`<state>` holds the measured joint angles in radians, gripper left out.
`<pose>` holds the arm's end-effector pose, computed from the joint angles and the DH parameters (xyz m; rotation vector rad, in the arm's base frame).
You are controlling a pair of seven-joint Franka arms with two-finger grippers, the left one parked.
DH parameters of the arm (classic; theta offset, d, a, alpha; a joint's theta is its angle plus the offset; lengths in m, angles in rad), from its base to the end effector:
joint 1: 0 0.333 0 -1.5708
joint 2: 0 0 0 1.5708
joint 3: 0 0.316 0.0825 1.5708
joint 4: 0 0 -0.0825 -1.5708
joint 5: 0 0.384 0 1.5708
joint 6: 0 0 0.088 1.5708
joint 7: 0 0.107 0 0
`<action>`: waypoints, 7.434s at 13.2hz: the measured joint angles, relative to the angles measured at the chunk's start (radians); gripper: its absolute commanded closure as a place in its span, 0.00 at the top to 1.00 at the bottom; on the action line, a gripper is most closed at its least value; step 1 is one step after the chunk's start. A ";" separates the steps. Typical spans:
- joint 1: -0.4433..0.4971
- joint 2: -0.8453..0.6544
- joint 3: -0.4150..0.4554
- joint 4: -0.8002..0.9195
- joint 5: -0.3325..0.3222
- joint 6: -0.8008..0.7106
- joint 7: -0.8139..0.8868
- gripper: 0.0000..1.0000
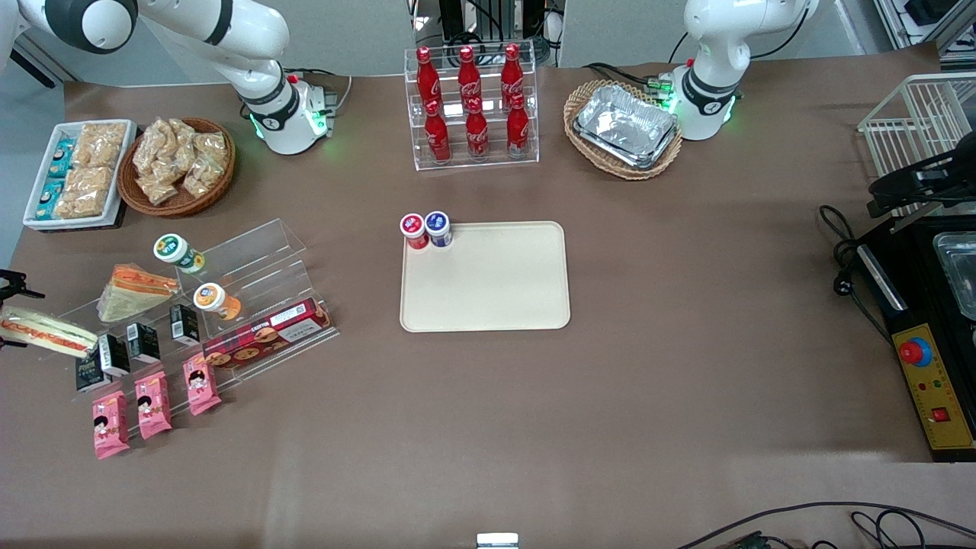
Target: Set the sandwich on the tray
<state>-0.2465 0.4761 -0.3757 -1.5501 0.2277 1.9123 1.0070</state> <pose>0.5762 -0.3508 0.3826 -2.0750 2.3214 0.1312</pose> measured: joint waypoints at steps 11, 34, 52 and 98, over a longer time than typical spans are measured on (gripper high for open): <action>-0.011 0.009 -0.001 -0.013 0.000 0.035 -0.040 0.15; 0.375 -0.158 0.025 0.108 0.052 -0.080 -0.205 0.17; 1.069 0.139 0.027 0.079 0.136 0.057 0.406 0.17; 0.498 -0.291 -0.043 0.101 -0.107 -0.321 -0.863 1.00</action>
